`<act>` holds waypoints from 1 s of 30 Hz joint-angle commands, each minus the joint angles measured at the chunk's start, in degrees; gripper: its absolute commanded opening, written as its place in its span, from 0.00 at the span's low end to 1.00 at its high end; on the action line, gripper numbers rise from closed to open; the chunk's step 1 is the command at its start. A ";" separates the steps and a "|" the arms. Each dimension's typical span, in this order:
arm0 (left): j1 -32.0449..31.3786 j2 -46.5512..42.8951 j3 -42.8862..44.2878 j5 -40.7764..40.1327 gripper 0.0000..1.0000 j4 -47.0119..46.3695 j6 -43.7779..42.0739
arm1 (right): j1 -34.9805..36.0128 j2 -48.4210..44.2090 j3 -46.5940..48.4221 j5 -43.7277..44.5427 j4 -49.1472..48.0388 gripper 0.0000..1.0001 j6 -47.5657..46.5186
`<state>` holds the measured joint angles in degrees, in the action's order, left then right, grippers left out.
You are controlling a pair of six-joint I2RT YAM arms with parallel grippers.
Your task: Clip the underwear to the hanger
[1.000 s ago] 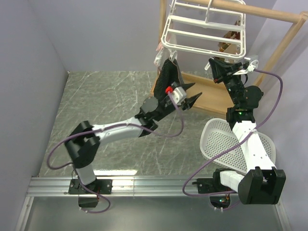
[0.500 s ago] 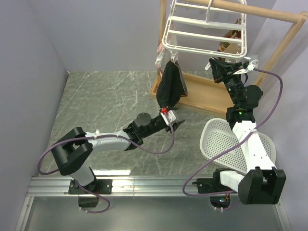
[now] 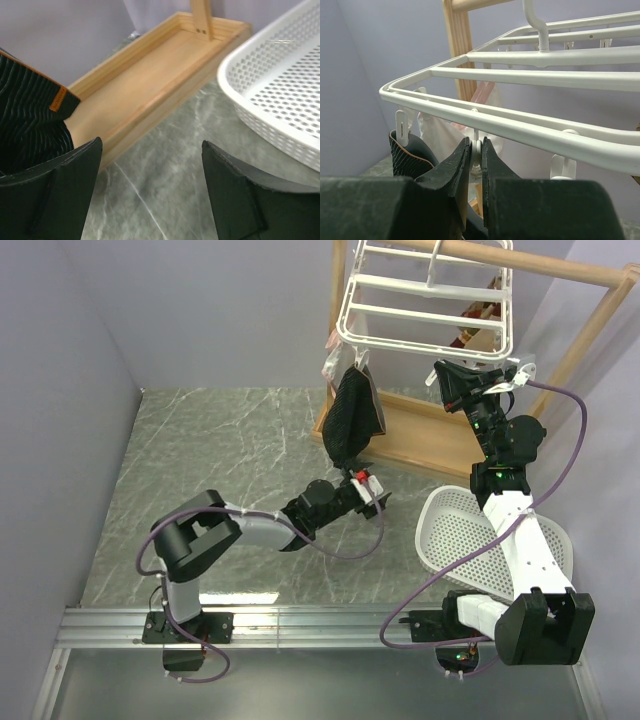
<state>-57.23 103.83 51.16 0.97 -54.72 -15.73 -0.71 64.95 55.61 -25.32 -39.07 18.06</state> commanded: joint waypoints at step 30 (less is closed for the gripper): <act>1.16 39.08 26.63 -11.70 0.99 -48.80 -59.23 | 0.45 -1.32 2.74 1.68 0.93 0.00 -0.49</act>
<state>-56.07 142.02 75.79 -12.25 -74.17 -70.74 -0.62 64.71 56.25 -24.86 -37.69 18.09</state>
